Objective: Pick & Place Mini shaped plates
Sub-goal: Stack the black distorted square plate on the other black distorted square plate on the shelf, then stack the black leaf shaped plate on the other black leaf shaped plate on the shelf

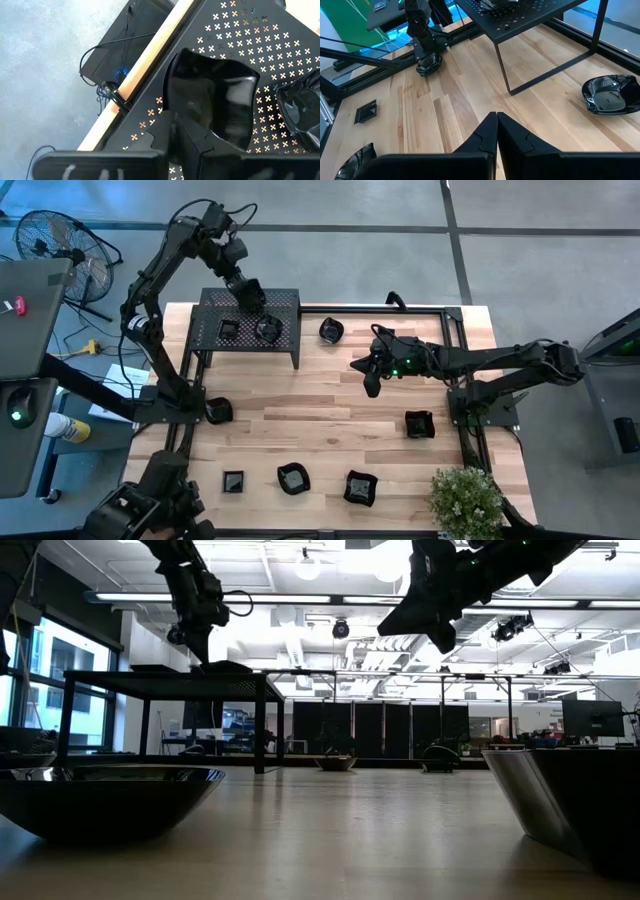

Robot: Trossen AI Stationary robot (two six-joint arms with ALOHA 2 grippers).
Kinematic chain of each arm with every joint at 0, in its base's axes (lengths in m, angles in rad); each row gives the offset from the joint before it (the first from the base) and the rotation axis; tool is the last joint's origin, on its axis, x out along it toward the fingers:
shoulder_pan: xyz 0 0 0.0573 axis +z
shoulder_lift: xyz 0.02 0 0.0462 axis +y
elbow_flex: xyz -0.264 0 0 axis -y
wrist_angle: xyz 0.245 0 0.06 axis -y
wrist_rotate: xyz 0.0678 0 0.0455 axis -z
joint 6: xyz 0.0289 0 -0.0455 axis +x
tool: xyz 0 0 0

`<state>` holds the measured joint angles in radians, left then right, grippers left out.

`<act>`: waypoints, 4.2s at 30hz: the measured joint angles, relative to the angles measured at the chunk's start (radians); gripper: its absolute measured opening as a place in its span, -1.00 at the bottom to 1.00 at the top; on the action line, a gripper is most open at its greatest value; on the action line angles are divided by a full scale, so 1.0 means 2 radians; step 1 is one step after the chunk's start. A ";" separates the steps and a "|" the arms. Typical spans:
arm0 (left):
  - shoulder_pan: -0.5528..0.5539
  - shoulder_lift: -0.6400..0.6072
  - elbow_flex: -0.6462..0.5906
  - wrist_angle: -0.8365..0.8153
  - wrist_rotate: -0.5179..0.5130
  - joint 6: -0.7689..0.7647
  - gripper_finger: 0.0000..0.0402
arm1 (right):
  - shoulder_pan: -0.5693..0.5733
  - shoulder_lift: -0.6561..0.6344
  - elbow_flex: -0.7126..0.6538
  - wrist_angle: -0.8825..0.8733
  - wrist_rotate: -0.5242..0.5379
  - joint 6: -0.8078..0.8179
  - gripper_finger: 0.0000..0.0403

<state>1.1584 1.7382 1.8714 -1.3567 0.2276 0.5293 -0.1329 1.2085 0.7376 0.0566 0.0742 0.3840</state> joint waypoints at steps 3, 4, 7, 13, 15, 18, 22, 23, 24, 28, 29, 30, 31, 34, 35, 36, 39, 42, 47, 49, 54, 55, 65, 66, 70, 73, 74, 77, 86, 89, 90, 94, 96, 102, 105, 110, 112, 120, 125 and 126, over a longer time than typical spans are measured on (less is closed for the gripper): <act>0.000 0.000 0.000 0.000 -0.001 -0.001 -0.81 | 0.000 0.000 0.000 0.000 0.001 0.000 -0.99; 0.000 0.000 0.000 0.000 -0.001 -0.001 -0.80 | 0.000 0.000 0.000 0.000 0.001 0.000 -0.99; 0.000 0.000 0.000 0.001 -0.001 -0.001 -0.76 | 0.000 0.000 0.000 0.000 0.001 0.000 -0.99; -0.008 -0.023 -0.001 0.005 -0.008 -0.014 -0.84 | 0.000 0.000 0.000 0.000 0.001 0.000 -0.97; -0.014 -0.043 -0.001 0.007 -0.013 -0.034 -0.93 | 0.000 -0.002 0.000 -0.001 -0.003 0.005 -0.98; -0.036 -0.077 -0.001 0.002 -0.008 -0.078 -0.98 | 0.000 -0.008 0.000 -0.005 -0.005 0.014 -0.99; -0.092 -0.116 -0.001 0.019 0.009 -0.133 -0.99 | 0.000 -0.018 0.000 -0.009 0.008 0.024 -0.99; -0.109 -0.126 -0.001 0.029 0.010 -0.143 -0.99 | 0.000 -0.021 0.000 -0.011 0.014 0.027 -0.99; -0.125 -0.135 -0.001 0.039 0.010 -0.155 -0.99 | 0.000 -0.023 0.000 -0.013 0.019 0.030 -0.99; -0.183 -0.188 -0.055 0.130 0.020 -0.205 -1.00 | -0.007 -0.029 0.000 -0.020 0.030 0.063 -0.99; -0.196 -0.205 -0.080 0.157 0.021 -0.218 -1.00 | -0.011 -0.029 0.000 -0.021 0.030 0.076 -0.98; -0.210 -0.225 -0.111 0.190 0.022 -0.233 -1.00 | -0.016 -0.029 0.000 -0.022 0.029 0.090 -0.98; -0.223 -0.245 -0.143 0.222 0.022 -0.248 -1.00 | -0.021 -0.028 0.000 -0.023 0.027 0.104 -0.98; -0.264 -0.312 -0.250 0.322 0.010 -0.292 -1.00 | -0.040 -0.024 0.000 -0.027 0.024 0.142 -0.98; -0.278 -0.336 -0.287 0.354 0.001 -0.306 -1.00 | -0.049 -0.021 0.000 -0.027 0.023 0.154 -0.98; -0.292 -0.358 -0.322 0.382 -0.009 -0.322 -1.00 | -0.060 -0.018 0.001 -0.026 0.020 0.165 -0.98; -0.330 -0.419 -0.415 0.453 -0.040 -0.374 -1.00 | -0.100 0.002 0.011 -0.027 -0.002 0.179 -0.98; -0.361 -0.472 -0.487 0.506 -0.072 -0.423 -1.00 | -0.138 0.047 0.031 -0.027 -0.029 0.183 -0.97; -0.404 -0.528 -0.545 0.538 -0.113 -0.451 -1.00 | -0.195 0.137 0.065 -0.030 -0.055 0.201 -0.92; -0.420 -0.538 -0.549 0.536 -0.130 -0.451 -1.00 | -0.210 0.174 0.079 -0.030 -0.065 0.203 -0.83; -0.446 -0.538 -0.549 0.534 -0.156 -0.451 -1.00 | -0.228 0.260 0.120 -0.033 -0.088 0.214 -0.53; -0.449 -0.536 -0.549 0.535 -0.159 -0.451 -1.00 | -0.229 0.276 0.128 -0.034 -0.089 0.214 -0.48; -0.453 -0.521 -0.549 0.531 -0.164 -0.451 -1.00 | -0.235 0.365 0.181 -0.032 -0.067 0.227 -0.41; -0.453 -0.520 -0.549 0.532 -0.164 -0.451 -1.00 | -0.235 0.369 0.183 -0.032 -0.067 0.228 -0.45; -0.453 -0.520 -0.549 0.528 -0.164 -0.450 -1.00 | -0.235 0.378 0.184 -0.022 -0.064 0.239 -0.65; -0.453 -0.520 -0.549 0.524 -0.164 -0.450 -1.00 | -0.235 0.381 0.184 -0.021 -0.062 0.243 -0.82; -0.452 -0.520 -0.549 0.522 -0.164 -0.450 -1.00 | -0.235 0.381 0.184 -0.018 -0.062 0.242 -0.88; -0.452 -0.520 -0.549 0.519 -0.164 -0.450 -1.00 | -0.235 0.381 0.184 -0.012 -0.064 0.240 -0.98; -0.452 -0.520 -0.549 0.520 -0.164 -0.450 -1.00 | -0.221 0.313 0.184 -0.070 -0.075 0.211 -0.98; -0.452 -0.520 -0.549 0.520 -0.163 -0.451 -1.00 | -0.196 0.262 0.182 -0.123 -0.039 0.201 -0.99; -0.452 -0.520 -0.549 0.520 -0.163 -0.451 -1.00 | -0.182 0.246 0.178 -0.133 -0.024 0.206 -0.99; -0.452 -0.520 -0.549 0.520 -0.163 -0.453 -1.00 | -0.101 0.187 0.136 -0.141 0.042 0.302 -0.99; -0.452 -0.520 -0.549 0.520 -0.163 -0.463 -1.00 | -0.050 0.171 0.112 -0.138 0.089 0.373 -0.99; -0.452 -0.520 -0.549 0.520 -0.154 -0.477 -1.00 | 0.081 0.198 0.104 -0.131 0.203 0.574 -0.99; -0.452 -0.520 -0.549 0.519 -0.150 -0.477 -1.00 | 0.103 0.242 0.126 -0.132 0.216 0.622 -0.99; -0.452 -0.520 -0.549 0.519 -0.149 -0.477 -1.00 | 0.107 0.328 0.191 -0.120 0.217 0.638 -1.00; -0.452 -0.520 -0.549 0.514 -0.149 -0.477 -1.00 | 0.106 0.359 0.218 -0.119 0.212 0.643 -1.00; -0.452 -0.520 -0.549 0.472 -0.158 -0.479 -1.00 | 0.104 0.432 0.281 -0.120 0.181 0.662 -0.98; -0.452 -0.520 -0.549 0.461 -0.158 -0.483 -1.00 | 0.099 0.431 0.290 -0.122 0.169 0.644 -0.80; -0.452 -0.520 -0.549 0.458 -0.159 -0.486 -1.00 | 0.097 0.427 0.290 -0.127 0.167 0.635 -0.74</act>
<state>0.2546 0.6983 0.7738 -0.4415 -0.0895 -0.4418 0.0611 2.0616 1.3170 -0.1970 0.4084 1.6538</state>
